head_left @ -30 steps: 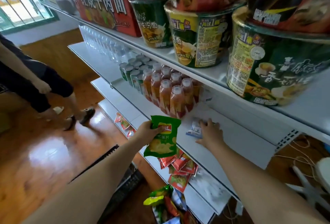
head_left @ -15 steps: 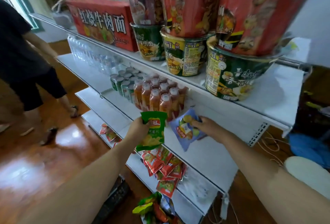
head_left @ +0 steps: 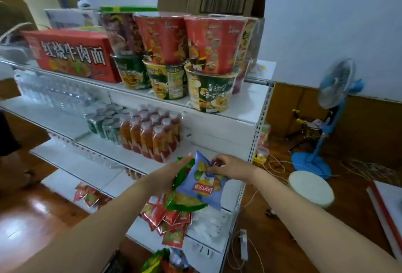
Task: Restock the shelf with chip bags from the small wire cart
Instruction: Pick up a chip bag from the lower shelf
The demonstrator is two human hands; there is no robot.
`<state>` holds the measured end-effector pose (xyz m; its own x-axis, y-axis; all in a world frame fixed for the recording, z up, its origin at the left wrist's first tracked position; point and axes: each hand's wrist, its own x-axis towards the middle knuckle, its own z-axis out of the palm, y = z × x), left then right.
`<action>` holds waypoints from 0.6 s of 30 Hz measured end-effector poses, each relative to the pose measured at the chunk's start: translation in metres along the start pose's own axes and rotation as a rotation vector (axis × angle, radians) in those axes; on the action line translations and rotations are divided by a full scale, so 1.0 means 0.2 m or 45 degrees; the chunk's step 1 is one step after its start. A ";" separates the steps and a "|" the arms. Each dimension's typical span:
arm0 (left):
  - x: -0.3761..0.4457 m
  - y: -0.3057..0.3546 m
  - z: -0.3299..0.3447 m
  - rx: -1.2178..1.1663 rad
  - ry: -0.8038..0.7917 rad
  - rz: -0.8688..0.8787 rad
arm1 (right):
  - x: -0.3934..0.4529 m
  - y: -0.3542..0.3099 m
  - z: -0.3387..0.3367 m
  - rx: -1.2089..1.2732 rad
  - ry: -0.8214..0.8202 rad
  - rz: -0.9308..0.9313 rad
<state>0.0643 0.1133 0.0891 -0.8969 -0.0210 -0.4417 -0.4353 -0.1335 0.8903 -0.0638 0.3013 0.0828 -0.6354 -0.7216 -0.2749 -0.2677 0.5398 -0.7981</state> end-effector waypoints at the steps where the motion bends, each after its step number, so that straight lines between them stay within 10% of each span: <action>1: 0.00 0.00 0.06 0.070 -0.059 0.039 | -0.04 0.03 -0.02 -0.048 0.061 -0.003; 7: 0.13 0.03 0.50 0.739 0.059 0.285 | -0.36 0.14 -0.32 -0.326 0.178 -0.060; 18: 0.46 -0.01 1.96 0.346 -0.193 0.094 | -1.41 0.98 -1.00 -0.156 0.583 0.133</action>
<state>-0.0482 0.5004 0.0896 -0.9192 0.1297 -0.3718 -0.3554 0.1330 0.9252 -0.0831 0.6968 0.1119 -0.9094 -0.4109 -0.0641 -0.2514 0.6660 -0.7023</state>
